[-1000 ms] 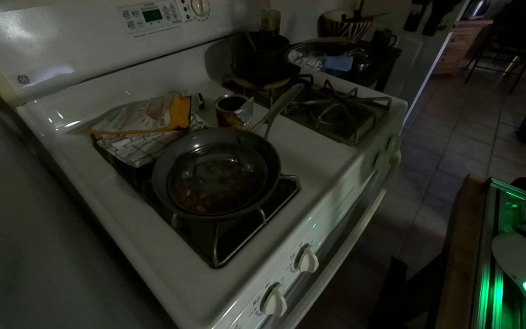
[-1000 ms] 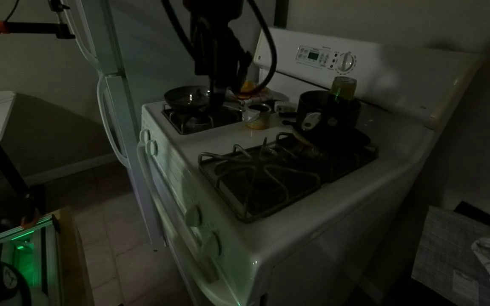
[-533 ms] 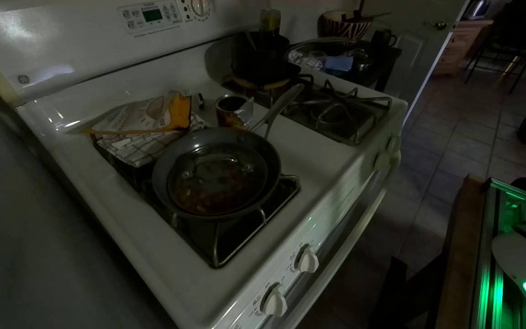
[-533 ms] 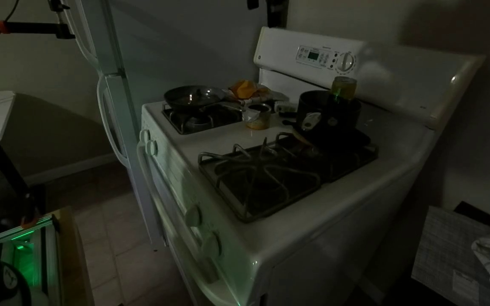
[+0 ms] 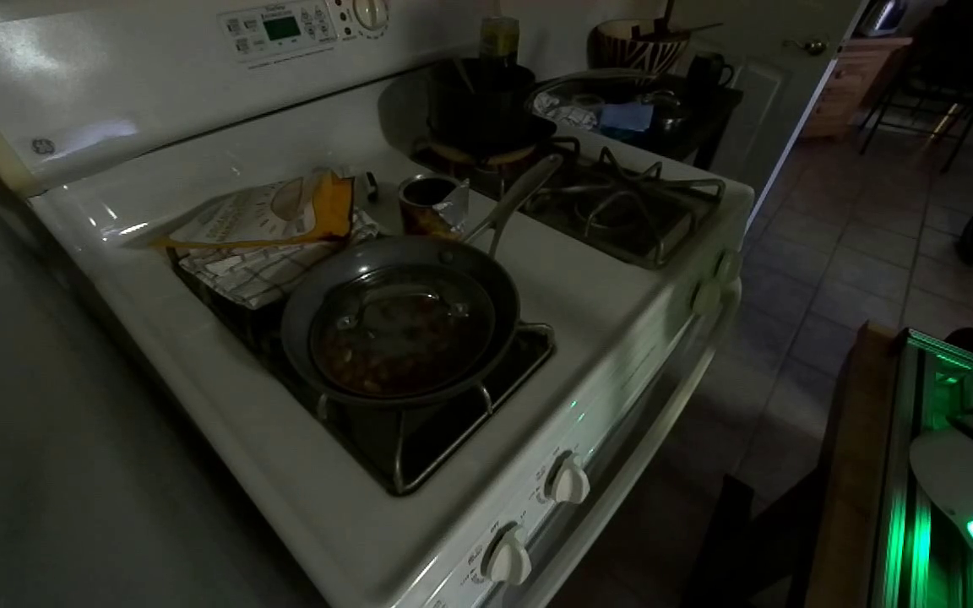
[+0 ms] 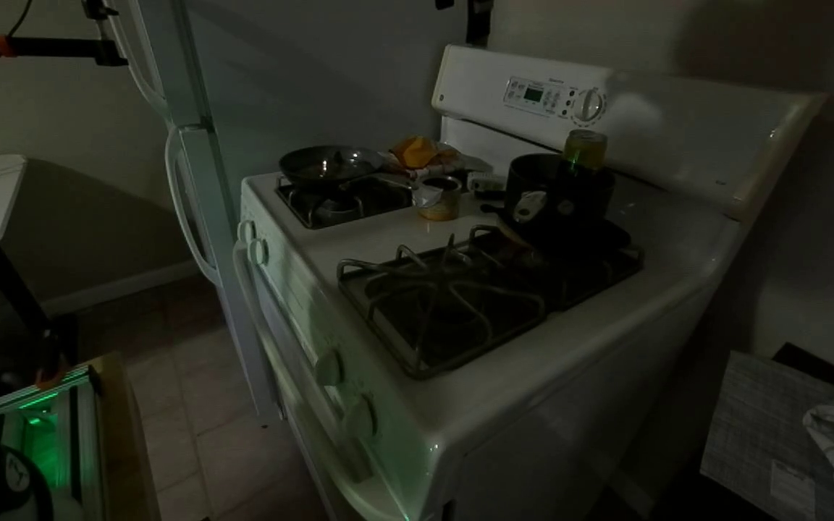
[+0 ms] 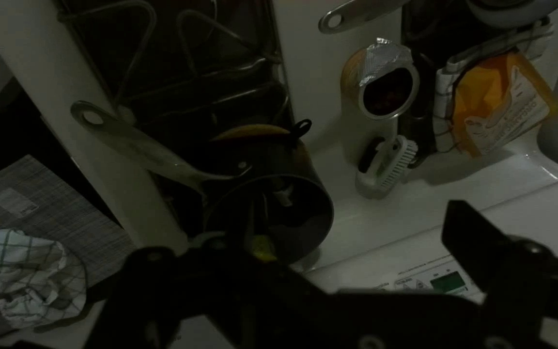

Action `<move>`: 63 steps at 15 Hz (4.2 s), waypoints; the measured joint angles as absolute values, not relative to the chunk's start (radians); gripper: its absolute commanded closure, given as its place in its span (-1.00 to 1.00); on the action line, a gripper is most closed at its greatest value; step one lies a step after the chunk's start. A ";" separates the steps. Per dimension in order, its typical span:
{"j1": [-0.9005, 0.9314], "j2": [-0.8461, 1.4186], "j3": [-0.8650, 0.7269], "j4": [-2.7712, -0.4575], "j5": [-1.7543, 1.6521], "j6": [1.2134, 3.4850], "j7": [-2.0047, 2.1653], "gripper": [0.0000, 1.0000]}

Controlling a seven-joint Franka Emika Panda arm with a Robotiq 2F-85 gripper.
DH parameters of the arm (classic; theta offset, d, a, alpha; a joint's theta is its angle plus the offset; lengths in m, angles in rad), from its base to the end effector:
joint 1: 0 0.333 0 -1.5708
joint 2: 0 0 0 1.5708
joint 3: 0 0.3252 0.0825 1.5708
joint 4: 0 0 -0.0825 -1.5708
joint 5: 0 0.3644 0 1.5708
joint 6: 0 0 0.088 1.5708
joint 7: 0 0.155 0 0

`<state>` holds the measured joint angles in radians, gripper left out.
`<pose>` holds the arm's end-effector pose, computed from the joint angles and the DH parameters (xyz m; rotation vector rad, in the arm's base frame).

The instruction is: Move the brush to the front right plate of the stove.

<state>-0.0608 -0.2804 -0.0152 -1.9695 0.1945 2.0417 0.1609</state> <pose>0.4971 -0.0196 0.5941 -2.8619 0.4246 -0.5026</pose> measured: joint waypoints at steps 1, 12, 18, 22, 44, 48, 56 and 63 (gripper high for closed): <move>-0.061 -0.280 -0.011 -1.970 0.180 2.042 0.195 -1.00; -0.220 0.032 0.412 -1.781 0.024 2.000 0.796 -1.00; -0.060 0.249 0.294 -1.554 0.093 1.881 0.801 -1.00; -0.021 0.255 0.251 -1.544 0.124 1.894 0.800 -1.00; 0.237 0.775 -0.076 -1.163 -0.009 2.235 0.803 -0.19; 0.255 0.822 -0.086 -1.127 -0.036 2.194 0.825 0.06; 0.276 0.884 -0.098 -1.054 -0.079 2.117 0.866 0.22; 0.291 0.930 -0.114 -0.972 -0.123 2.053 0.890 0.91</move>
